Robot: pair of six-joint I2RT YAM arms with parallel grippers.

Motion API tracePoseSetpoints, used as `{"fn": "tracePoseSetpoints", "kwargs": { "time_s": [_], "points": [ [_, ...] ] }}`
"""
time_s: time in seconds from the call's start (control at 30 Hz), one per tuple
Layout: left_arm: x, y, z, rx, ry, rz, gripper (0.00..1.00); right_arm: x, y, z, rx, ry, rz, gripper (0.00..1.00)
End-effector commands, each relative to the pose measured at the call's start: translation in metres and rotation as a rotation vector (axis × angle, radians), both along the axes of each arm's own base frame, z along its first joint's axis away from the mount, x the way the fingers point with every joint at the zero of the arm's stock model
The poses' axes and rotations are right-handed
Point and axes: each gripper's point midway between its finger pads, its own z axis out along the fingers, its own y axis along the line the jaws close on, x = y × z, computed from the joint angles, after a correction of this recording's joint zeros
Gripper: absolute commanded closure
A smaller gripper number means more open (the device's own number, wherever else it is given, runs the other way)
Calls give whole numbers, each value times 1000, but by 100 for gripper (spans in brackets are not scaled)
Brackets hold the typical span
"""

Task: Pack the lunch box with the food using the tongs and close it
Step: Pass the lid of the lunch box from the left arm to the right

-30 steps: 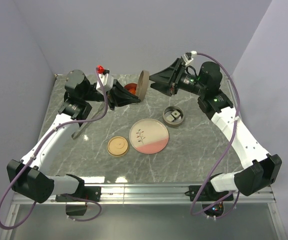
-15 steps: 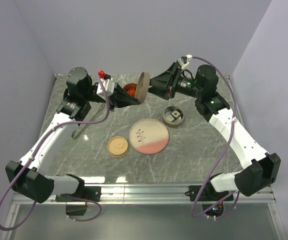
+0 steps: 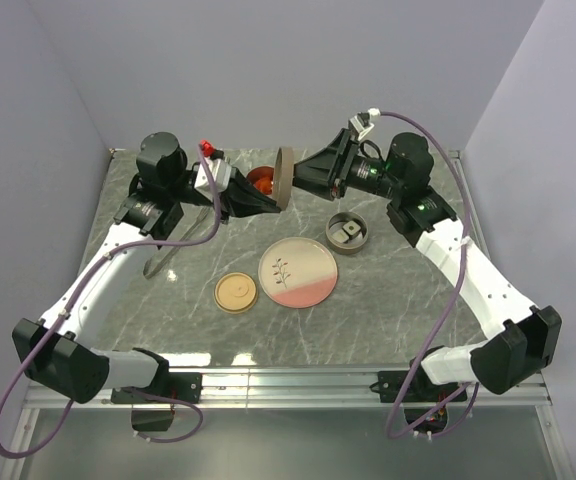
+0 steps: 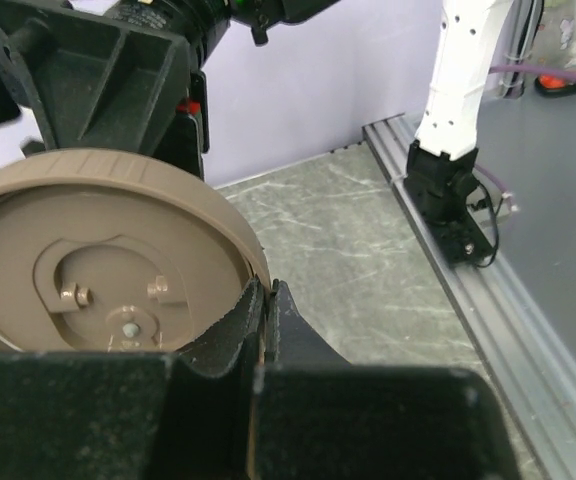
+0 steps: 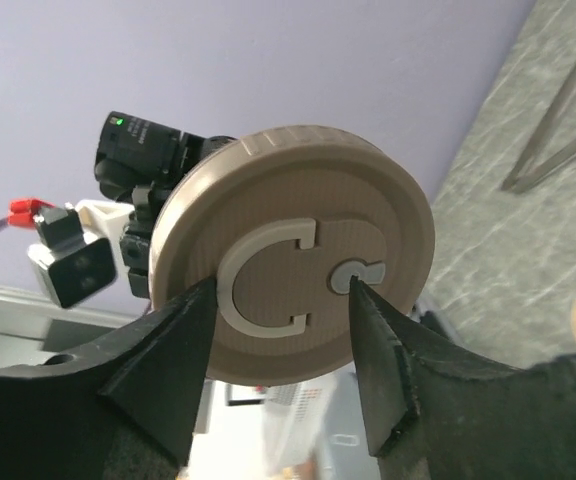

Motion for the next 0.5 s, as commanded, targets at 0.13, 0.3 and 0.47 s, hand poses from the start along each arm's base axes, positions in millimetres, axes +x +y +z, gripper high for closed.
{"fn": "tracePoseSetpoints", "kwargs": {
  "time_s": [0.13, 0.3, 0.47],
  "points": [
    [-11, -1, 25, -45, -94, -35, 100, 4, -8, -10, -174, -135, -85, 45],
    [-8, -1, 23, -44, -91, -12, 100, 16, -22, -15, -300, -200, -179, 49],
    [-1, -3, 27, -53, -102, 15, 100, 20, -32, -27, -380, -212, -217, 52]
  ]
}}
